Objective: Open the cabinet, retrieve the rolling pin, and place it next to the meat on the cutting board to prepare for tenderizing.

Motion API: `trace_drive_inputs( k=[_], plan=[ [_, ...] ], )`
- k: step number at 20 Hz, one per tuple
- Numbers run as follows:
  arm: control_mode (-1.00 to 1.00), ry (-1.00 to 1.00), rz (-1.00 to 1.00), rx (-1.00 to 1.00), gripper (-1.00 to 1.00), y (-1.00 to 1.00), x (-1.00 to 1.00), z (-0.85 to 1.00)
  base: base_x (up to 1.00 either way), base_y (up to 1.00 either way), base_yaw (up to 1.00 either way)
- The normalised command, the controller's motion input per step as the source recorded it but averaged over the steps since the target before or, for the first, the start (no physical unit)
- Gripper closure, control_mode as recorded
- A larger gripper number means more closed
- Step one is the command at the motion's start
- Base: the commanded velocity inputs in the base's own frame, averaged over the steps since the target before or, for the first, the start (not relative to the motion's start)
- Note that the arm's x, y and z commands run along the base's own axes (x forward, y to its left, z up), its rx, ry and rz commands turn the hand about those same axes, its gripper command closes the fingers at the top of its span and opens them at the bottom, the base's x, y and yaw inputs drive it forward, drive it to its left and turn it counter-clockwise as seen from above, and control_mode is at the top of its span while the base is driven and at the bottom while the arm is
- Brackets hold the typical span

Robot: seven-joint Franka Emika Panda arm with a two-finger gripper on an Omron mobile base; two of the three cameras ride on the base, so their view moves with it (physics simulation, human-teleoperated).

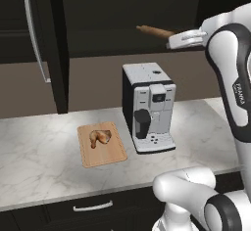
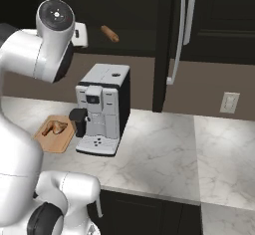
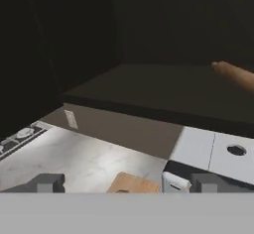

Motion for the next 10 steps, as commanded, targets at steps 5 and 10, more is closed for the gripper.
trace_drive_inputs(
  k=[5,10],
  plan=[
    [-1.00,-0.07,-0.08,-0.01,-1.00,-0.38,0.39,0.00,0.00,0.00,0.00],
    [-1.00,-0.02,-0.07,0.00,-1.00,-0.32,0.44,0.00,0.00,0.00,0.00]
  ],
)
